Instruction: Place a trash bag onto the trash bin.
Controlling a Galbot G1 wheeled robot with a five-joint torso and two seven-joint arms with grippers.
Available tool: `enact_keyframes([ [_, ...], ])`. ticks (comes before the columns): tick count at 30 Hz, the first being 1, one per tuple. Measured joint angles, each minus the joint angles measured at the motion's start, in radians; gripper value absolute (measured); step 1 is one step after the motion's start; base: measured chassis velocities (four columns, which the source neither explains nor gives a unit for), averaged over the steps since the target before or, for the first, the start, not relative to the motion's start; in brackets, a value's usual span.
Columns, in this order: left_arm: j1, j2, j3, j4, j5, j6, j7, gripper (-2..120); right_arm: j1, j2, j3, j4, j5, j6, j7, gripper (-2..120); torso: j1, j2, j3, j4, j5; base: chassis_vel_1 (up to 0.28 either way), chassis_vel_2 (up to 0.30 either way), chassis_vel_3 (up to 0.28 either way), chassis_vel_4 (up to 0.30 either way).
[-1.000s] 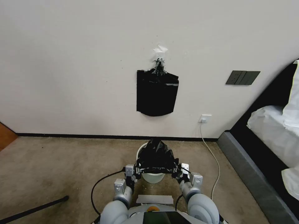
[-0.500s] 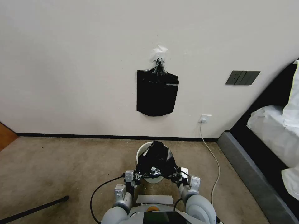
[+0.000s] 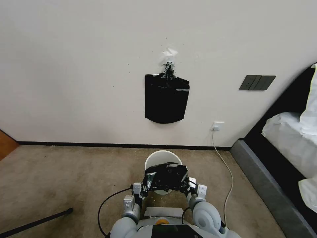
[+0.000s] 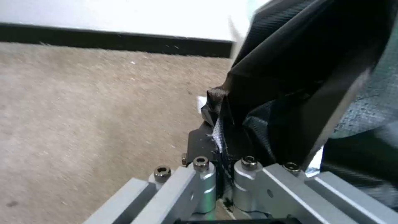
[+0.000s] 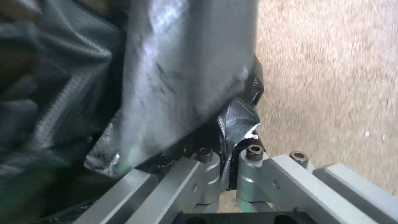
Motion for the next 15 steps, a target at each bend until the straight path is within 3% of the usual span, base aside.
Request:
enact_keyframes([
  [4, 0.008, 0.005, -0.013, -0.004, -0.001, -0.016, 0.007, 0, -0.008, -0.006, 0.001, -0.008, -0.028, 0.022, -0.029, 0, 0.000, 0.000, 0.000, 0.0001, 0.0000, 0.000, 0.000, 0.000, 0.000],
  [6, 0.025, 0.007, -0.021, -0.019, -0.001, -0.021, 0.014, 2, -0.022, -0.009, 0.003, -0.006, -0.040, 0.032, -0.037, 11, 0.000, 0.000, 0.000, 0.0001, 0.0000, 0.000, 0.000, 0.000, 0.000],
  [7, 0.025, 0.007, -0.021, -0.019, -0.001, -0.021, 0.014, 2, -0.022, -0.009, 0.003, -0.006, -0.040, 0.032, -0.037, 11, 0.000, 0.000, 0.000, 0.0001, 0.0000, 0.000, 0.000, 0.000, 0.000],
  [10, 0.051, 0.019, -0.029, -0.037, 0.000, -0.016, 0.020, 17, -0.043, -0.011, 0.003, 0.007, -0.050, 0.035, -0.038, 26, 0.000, 0.000, 0.000, 0.0001, 0.0000, 0.000, 0.000, 0.000, 0.000],
  [14, 0.064, 0.027, -0.039, -0.050, 0.001, 0.001, 0.023, 25, -0.058, -0.014, 0.003, 0.019, -0.056, 0.035, -0.037, 34, 0.000, 0.000, 0.000, 0.0001, 0.0000, 0.000, 0.000, 0.000, 0.000],
  [15, 0.070, 0.034, -0.045, -0.059, 0.001, 0.012, 0.024, 32, -0.068, -0.019, 0.004, 0.027, -0.063, 0.034, -0.037, 43, 0.000, 0.000, 0.000, 0.0001, -0.0001, 0.000, 0.000, 0.000, 0.000],
])
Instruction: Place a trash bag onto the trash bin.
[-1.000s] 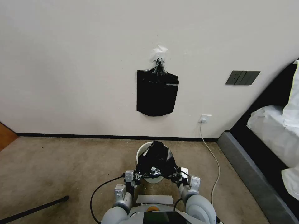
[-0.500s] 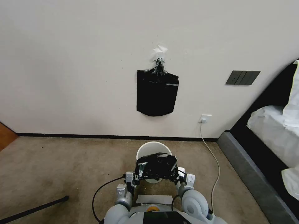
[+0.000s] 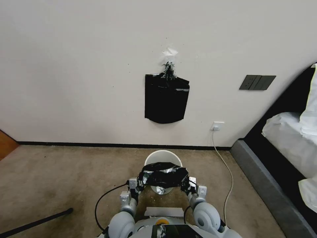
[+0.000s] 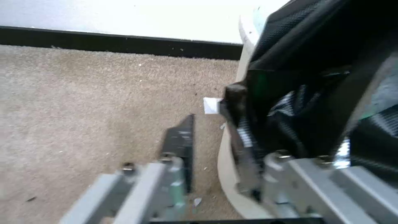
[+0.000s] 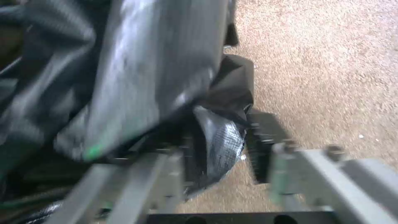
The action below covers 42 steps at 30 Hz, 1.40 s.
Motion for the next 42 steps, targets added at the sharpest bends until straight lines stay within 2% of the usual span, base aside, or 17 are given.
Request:
enact_keyframes([
  [2, 0.003, 0.006, -0.004, -0.005, 0.000, 0.006, 0.002, 36, -0.008, -0.004, 0.001, 0.006, -0.007, 0.000, 0.000, 46, 0.000, 0.000, 0.000, 0.0000, 0.0000, 0.000, 0.000, 0.000, 0.000],
  [6, 0.019, 0.030, -0.019, -0.027, 0.001, 0.005, 0.034, 57, -0.036, -0.015, 0.013, 0.033, -0.017, -0.001, 0.000, 67, 0.000, 0.000, 0.000, -0.0001, 0.0000, 0.000, 0.000, 0.000, 0.000],
  [7, 0.019, 0.030, -0.019, -0.027, 0.001, 0.005, 0.034, 57, -0.036, -0.015, 0.013, 0.033, -0.017, -0.001, 0.000, 67, 0.000, 0.000, 0.000, -0.0001, 0.0000, 0.000, 0.000, 0.000, 0.000],
  [10, 0.049, 0.049, -0.033, -0.035, 0.023, -0.049, 0.087, 71, -0.058, -0.021, 0.019, 0.055, -0.030, -0.001, 0.000, 80, 0.000, 0.000, 0.000, 0.0000, 0.0000, 0.000, 0.000, 0.000, 0.000],
  [11, 0.049, 0.049, -0.033, -0.035, 0.023, -0.049, 0.087, 71, -0.058, -0.021, 0.019, 0.055, -0.030, -0.001, 0.000, 80, 0.000, 0.000, 0.000, 0.0000, 0.0000, 0.000, 0.000, 0.000, 0.000],
  [13, 0.062, 0.056, -0.044, -0.036, 0.027, -0.070, 0.105, 81, -0.068, -0.024, 0.019, 0.066, -0.040, -0.001, 0.000, 89, 0.000, 0.000, 0.000, 0.0000, 0.0000, 0.000, 0.000, 0.000, 0.000],
  [14, 0.062, 0.056, -0.044, -0.036, 0.027, -0.070, 0.105, 81, -0.068, -0.024, 0.019, 0.066, -0.040, -0.001, 0.000, 89, 0.000, 0.000, 0.000, 0.0000, 0.0000, 0.000, 0.000, 0.000, 0.000],
  [16, 0.069, 0.066, -0.056, -0.035, 0.029, -0.090, 0.128, 92, -0.075, -0.026, 0.020, 0.078, -0.044, -0.001, 0.000, 99, 0.000, 0.000, 0.000, 0.0000, 0.0000, 0.000, 0.000, 0.000, 0.000],
  [19, 0.074, 0.079, -0.064, -0.032, 0.029, -0.104, 0.152, 99, -0.084, -0.026, 0.021, 0.090, -0.046, -0.001, 0.002, 100, 0.000, 0.000, 0.000, 0.0000, 0.0000, 0.000, 0.000, 0.000, 0.000],
  [28, 0.112, 0.126, -0.100, -0.030, 0.039, -0.187, 0.221, 100, -0.123, -0.027, 0.027, 0.125, -0.067, -0.002, 0.005, 100, 0.000, 0.000, 0.000, -0.0001, 0.0000, 0.000, 0.000, 0.000, 0.000],
  [34, 0.193, 0.135, -0.177, -0.049, 0.095, -0.268, 0.288, 100, -0.162, -0.029, 0.047, 0.168, -0.120, 0.001, 0.001, 100, 0.000, 0.000, 0.000, 0.0000, 0.0000, 0.000, 0.000, 0.000, 0.000],
  [36, 0.242, 0.121, -0.230, -0.059, 0.148, -0.308, 0.347, 100, -0.194, -0.038, 0.060, 0.208, -0.172, 0.016, -0.018, 100, 0.000, 0.000, 0.000, 0.0001, 0.0000, 0.000, 0.000, 0.000, 0.000],
  [38, 0.248, 0.119, -0.239, -0.059, 0.156, -0.314, 0.357, 100, -0.200, -0.042, 0.061, 0.216, -0.187, 0.020, -0.024, 100, 0.000, 0.000, 0.000, 0.0000, -0.0001, 0.000, 0.000, 0.000, 0.000],
  [42, 0.289, 0.108, -0.317, -0.057, 0.217, -0.374, 0.416, 100, -0.238, -0.074, 0.078, 0.284, -0.254, 0.052, -0.082, 100, 0.000, 0.000, 0.000, -0.0003, -0.0002, 0.000, 0.000, 0.000, 0.000],
])
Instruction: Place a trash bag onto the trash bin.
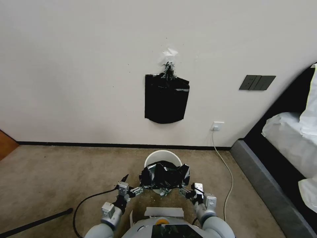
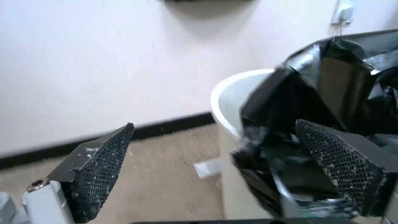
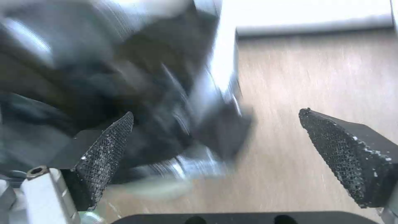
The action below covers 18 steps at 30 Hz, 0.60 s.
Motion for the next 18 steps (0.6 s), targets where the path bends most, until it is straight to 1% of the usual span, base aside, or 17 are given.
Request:
enact_keyframes([
  [2, 0.032, -0.016, -0.053, -0.011, 0.005, -0.036, 0.018, 100, 0.027, -0.026, 0.038, 0.038, 0.002, 0.027, -0.059, 100, 0.000, 0.000, 0.000, 0.0000, 0.0003, 0.000, 0.000, 0.000, 0.000],
  [3, 0.032, -0.016, -0.053, -0.011, 0.005, -0.036, 0.018, 100, 0.027, -0.026, 0.038, 0.038, 0.002, 0.027, -0.059, 100, 0.000, 0.000, 0.000, 0.0000, 0.0003, 0.000, 0.000, 0.000, 0.000],
  [4, 0.039, -0.029, -0.064, -0.016, 0.001, -0.048, 0.020, 100, 0.045, -0.034, 0.053, 0.044, 0.009, 0.035, -0.081, 100, 0.000, 0.000, 0.000, 0.0001, 0.0004, 0.000, 0.000, 0.000, 0.000],
  [6, 0.048, -0.082, -0.089, -0.022, -0.019, -0.088, 0.023, 100, 0.134, -0.073, 0.091, 0.046, 0.064, 0.047, -0.153, 100, 0.000, 0.000, 0.000, 0.0003, 0.0003, 0.000, 0.000, 0.000, 0.000],
  [7, 0.048, -0.082, -0.089, -0.022, -0.019, -0.088, 0.023, 100, 0.134, -0.073, 0.091, 0.046, 0.064, 0.047, -0.153, 100, 0.000, 0.000, 0.000, 0.0003, 0.0003, 0.000, 0.000, 0.000, 0.000],
  [8, 0.049, -0.100, -0.094, -0.025, -0.025, -0.096, 0.020, 100, 0.167, -0.085, 0.097, 0.040, 0.083, 0.047, -0.172, 100, 0.000, 0.000, 0.000, 0.0002, 0.0004, 0.000, 0.000, 0.000, 0.000],
  [9, 0.050, -0.134, -0.102, -0.032, -0.031, -0.101, 0.010, 100, 0.242, -0.117, 0.103, 0.021, 0.130, 0.038, -0.220, 100, 0.000, 0.000, 0.000, 0.0005, 0.0003, 0.000, 0.000, 0.000, 0.000],
  [10, 0.052, -0.162, -0.108, -0.041, -0.032, -0.101, 0.001, 100, 0.295, -0.141, 0.102, 0.001, 0.170, 0.018, -0.255, 100, 0.000, 0.000, 0.000, 0.0008, 0.0002, 0.000, 0.000, 0.000, 0.000],
  [11, 0.053, -0.176, -0.111, -0.046, -0.030, -0.099, -0.003, 100, 0.336, -0.159, 0.098, -0.018, 0.198, -0.002, -0.280, 100, 0.000, 0.000, 0.000, 0.0004, 0.0006, 0.000, 0.000, 0.000, 0.000],
  [12, 0.053, -0.176, -0.111, -0.046, -0.030, -0.099, -0.003, 100, 0.336, -0.159, 0.098, -0.018, 0.198, -0.002, -0.280, 100, 0.000, 0.000, 0.000, 0.0004, 0.0006, 0.000, 0.000, 0.000, 0.000],
  [14, 0.054, -0.220, -0.122, -0.068, 0.001, -0.077, -0.018, 100, 0.484, -0.216, 0.069, -0.082, 0.266, -0.104, -0.360, 100, 0.000, 0.000, 0.000, 0.0002, 0.0006, 0.000, 0.000, 0.000, 0.000],
  [15, 0.054, -0.220, -0.122, -0.068, 0.001, -0.077, -0.018, 100, 0.484, -0.216, 0.069, -0.082, 0.266, -0.104, -0.360, 100, 0.000, 0.000, 0.000, 0.0002, 0.0006, 0.000, 0.000, 0.000, 0.000],
  [16, 0.054, -0.230, -0.125, -0.072, 0.013, -0.070, -0.022, 100, 0.534, -0.231, 0.056, -0.105, 0.286, -0.133, -0.382, 100, 0.000, 0.000, 0.000, 0.0001, 0.0005, 0.000, 0.000, 0.000, 0.000],
  [17, 0.047, -0.249, -0.128, -0.077, 0.061, -0.056, -0.026, 100, 0.652, -0.261, 0.013, -0.168, 0.326, -0.187, -0.432, 100, 0.000, 0.000, 0.000, 0.0010, 0.0005, 0.000, 0.000, 0.000, 0.000],
  [18, 0.041, -0.252, -0.127, -0.078, 0.076, -0.051, -0.026, 100, 0.694, -0.269, -0.005, -0.195, 0.335, -0.202, -0.453, 100, 0.000, 0.000, 0.000, 0.0011, 0.0006, 0.000, 0.000, 0.000, 0.000],
])
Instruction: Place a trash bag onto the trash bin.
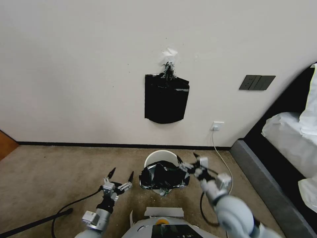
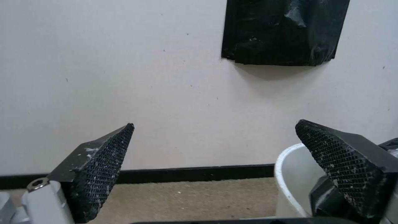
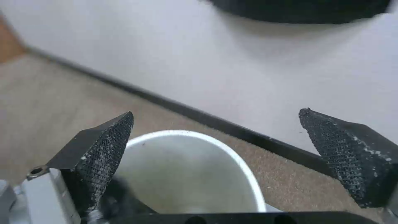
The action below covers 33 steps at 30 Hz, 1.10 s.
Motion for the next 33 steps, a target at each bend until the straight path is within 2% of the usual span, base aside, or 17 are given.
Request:
enact_keyframes([
  [2, -0.015, -0.001, 0.005, -0.001, 0.016, 0.012, -0.001, 100, 0.055, -0.013, -0.026, -0.040, 0.007, -0.022, -0.034, 100, 0.000, 0.000, 0.000, -0.0001, -0.0001, 0.000, 0.000, 0.000, 0.000],
  [4, -0.044, 0.011, 0.023, -0.008, 0.036, 0.048, -0.002, 100, 0.163, -0.039, -0.089, -0.133, 0.012, -0.067, -0.118, 100, 0.000, 0.000, 0.000, -0.0017, -0.0004, 0.000, 0.000, 0.000, 0.000],
  [6, -0.046, 0.013, 0.025, -0.012, 0.041, 0.056, -0.002, 100, 0.201, -0.045, -0.118, -0.163, 0.016, -0.078, -0.150, 100, 0.000, 0.000, 0.000, -0.0020, -0.0001, 0.000, 0.000, 0.000, 0.000],
  [8, -0.032, 0.007, 0.020, -0.018, 0.062, 0.063, 0.004, 100, 0.338, -0.055, -0.234, -0.273, 0.017, -0.091, -0.242, 100, 0.000, 0.000, 0.000, -0.0011, -0.0004, 0.000, 0.000, 0.000, 0.000],
  [9, -0.032, 0.007, 0.020, -0.018, 0.062, 0.063, 0.004, 100, 0.338, -0.055, -0.234, -0.273, 0.017, -0.091, -0.242, 100, 0.000, 0.000, 0.000, -0.0011, -0.0004, 0.000, 0.000, 0.000, 0.000],
  [11, -0.005, -0.011, 0.006, -0.020, 0.082, 0.064, 0.015, 100, 0.470, -0.047, -0.362, -0.399, -0.010, -0.087, -0.339, 100, 0.000, 0.000, 0.000, 0.0000, -0.0003, 0.000, 0.000, 0.000, 0.000],
  [12, -0.005, -0.011, 0.006, -0.020, 0.082, 0.064, 0.015, 100, 0.470, -0.047, -0.362, -0.399, -0.010, -0.087, -0.339, 100, 0.000, 0.000, 0.000, 0.0000, -0.0003, 0.000, 0.000, 0.000, 0.000],
  [14, 0.015, -0.033, -0.004, -0.021, 0.095, 0.064, 0.021, 100, 0.543, -0.016, -0.448, -0.492, -0.038, -0.074, -0.390, 100, 0.000, 0.000, 0.000, -0.0009, -0.0002, 0.000, 0.000, 0.000, 0.000],
  [19, 0.039, -0.052, -0.014, -0.028, 0.099, 0.062, 0.025, 100, 0.594, 0.035, -0.524, -0.595, -0.082, -0.045, -0.441, 100, 0.000, 0.000, 0.000, -0.0005, -0.0003, 0.000, 0.000, 0.000, 0.000],
  [24, 0.047, -0.059, -0.014, -0.033, 0.101, 0.060, 0.025, 100, 0.608, 0.069, -0.544, -0.655, -0.117, -0.026, -0.482, 100, 0.000, 0.000, 0.000, -0.0011, -0.0005, 0.000, 0.000, 0.000, 0.000],
  [28, 0.047, -0.069, -0.013, -0.034, 0.102, 0.059, 0.025, 100, 0.616, 0.089, -0.544, -0.689, -0.096, -0.019, -0.496, 91, 0.000, 0.000, 0.000, -0.0006, -0.0004, 0.000, 0.000, 0.000, 0.000],
  [30, 0.044, -0.081, -0.014, -0.034, 0.102, 0.059, 0.025, 100, 0.620, 0.089, -0.557, -0.703, -0.096, -0.014, -0.509, 78, 0.000, 0.000, 0.000, -0.0009, -0.0003, 0.000, 0.000, 0.000, 0.000],
  [32, 0.044, -0.082, -0.013, -0.034, 0.102, 0.059, 0.025, 100, 0.620, 0.089, -0.559, -0.703, -0.097, -0.013, -0.511, 76, 0.000, 0.000, 0.000, -0.0009, -0.0004, 0.000, 0.000, 0.000, 0.000],
  [33, 0.043, -0.087, -0.014, -0.034, 0.102, 0.058, 0.025, 100, 0.621, 0.087, -0.568, -0.705, -0.105, -0.011, -0.517, 69, 0.000, 0.000, 0.000, -0.0009, -0.0003, 0.000, 0.000, 0.000, 0.000],
])
